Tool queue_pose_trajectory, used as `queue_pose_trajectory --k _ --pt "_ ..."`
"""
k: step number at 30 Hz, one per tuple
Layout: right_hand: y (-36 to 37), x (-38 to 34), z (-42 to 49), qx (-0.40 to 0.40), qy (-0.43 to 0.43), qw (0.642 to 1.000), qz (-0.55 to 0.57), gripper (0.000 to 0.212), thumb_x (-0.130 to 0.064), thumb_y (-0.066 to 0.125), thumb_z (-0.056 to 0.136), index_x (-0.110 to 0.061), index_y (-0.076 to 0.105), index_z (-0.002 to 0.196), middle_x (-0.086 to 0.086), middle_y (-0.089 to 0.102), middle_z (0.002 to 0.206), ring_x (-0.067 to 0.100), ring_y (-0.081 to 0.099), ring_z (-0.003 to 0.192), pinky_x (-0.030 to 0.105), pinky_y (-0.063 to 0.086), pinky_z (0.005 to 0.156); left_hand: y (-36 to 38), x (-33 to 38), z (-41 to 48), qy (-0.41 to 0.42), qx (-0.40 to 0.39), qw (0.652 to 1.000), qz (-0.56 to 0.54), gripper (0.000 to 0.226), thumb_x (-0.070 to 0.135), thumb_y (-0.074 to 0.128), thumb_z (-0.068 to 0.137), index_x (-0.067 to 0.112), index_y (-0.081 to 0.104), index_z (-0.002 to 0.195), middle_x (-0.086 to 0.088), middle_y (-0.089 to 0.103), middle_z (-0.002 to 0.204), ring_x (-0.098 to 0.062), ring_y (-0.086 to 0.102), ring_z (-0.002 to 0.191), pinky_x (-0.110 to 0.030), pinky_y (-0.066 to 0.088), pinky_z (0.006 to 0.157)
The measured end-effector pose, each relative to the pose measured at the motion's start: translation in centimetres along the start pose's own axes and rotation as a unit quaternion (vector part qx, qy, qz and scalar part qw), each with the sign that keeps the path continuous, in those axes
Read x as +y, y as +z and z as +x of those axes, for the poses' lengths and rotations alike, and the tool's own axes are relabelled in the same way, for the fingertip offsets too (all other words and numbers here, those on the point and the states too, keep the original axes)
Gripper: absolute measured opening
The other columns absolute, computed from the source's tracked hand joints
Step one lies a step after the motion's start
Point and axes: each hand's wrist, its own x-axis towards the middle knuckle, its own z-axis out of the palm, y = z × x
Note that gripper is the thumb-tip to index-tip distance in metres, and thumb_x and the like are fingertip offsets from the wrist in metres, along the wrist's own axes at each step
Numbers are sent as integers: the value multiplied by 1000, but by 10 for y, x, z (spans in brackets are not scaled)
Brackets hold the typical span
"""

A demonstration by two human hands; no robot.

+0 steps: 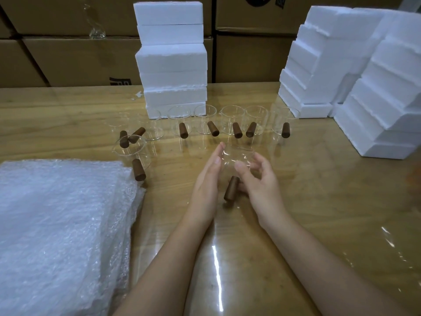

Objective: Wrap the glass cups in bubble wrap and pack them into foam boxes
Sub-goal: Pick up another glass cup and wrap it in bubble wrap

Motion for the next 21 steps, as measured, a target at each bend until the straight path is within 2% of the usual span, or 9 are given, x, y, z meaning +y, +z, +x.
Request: queue_pose_trajectory --k 2,6,8,10,12,15,19,21 --pt "-2 -1 3 9 19 999 49 45 -39 71 81 -38 46 118 -12 58 103 6 66 75 44 55 86 1 -1 -1 8 -13 1000 10 37 41 35 91 39 46 125 11 45 144 1 37 134 -36 25 117" --pt "-3 -7 1 -5 21 990 141 69 -45 70 64 -26 45 125 10 58 124 10 69 79 29 54 70 0 -2 1 11 -14 999 29 39 41 33 90 35 47 126 7 50 141 1 41 131 -31 28 115" --pt "-2 -9 -1 -17 11 990 142 76 -43 70 64 -19 44 131 13 56 127 10 68 81 27 55 68 0 -2 1 6 -9 999 32 41 42 33 89 34 47 127 6 50 140 1 42 131 -30 28 115" --pt "-2 -11 -2 -32 4 991 134 71 -38 68 67 -16 45 130 14 55 128 10 67 80 26 55 67 0 -3 2 7 -1 999 33 45 42 34 89 30 48 130 5 49 141 -2 41 132 -34 27 116" --pt "-2 -13 -4 -53 -3 992 118 58 -28 66 76 -14 46 129 11 56 122 7 66 74 25 54 65 -1 -4 3 3 5 1000 31 53 42 35 89 22 46 137 4 48 143 -6 39 134 -38 27 116" --pt "0 -15 -10 -89 -25 993 68 45 -11 59 88 -10 44 130 -1 54 107 -2 63 64 17 51 53 -3 -4 3 -10 31 999 29 57 47 37 84 25 45 137 12 47 141 -5 39 134 -37 30 114" --pt "2 -18 -15 -124 -23 992 27 41 -11 59 89 -8 45 128 -3 53 94 4 56 47 20 46 41 -5 -1 4 -4 45 999 19 78 58 43 73 21 40 142 10 43 146 -2 37 135 -35 28 115" --pt "3 -19 -15 -121 -14 992 8 39 -14 59 89 -9 46 125 -3 54 84 7 51 41 23 41 37 -5 -1 4 -8 40 999 20 85 63 42 69 22 39 144 10 40 148 -6 36 136 -35 28 115"
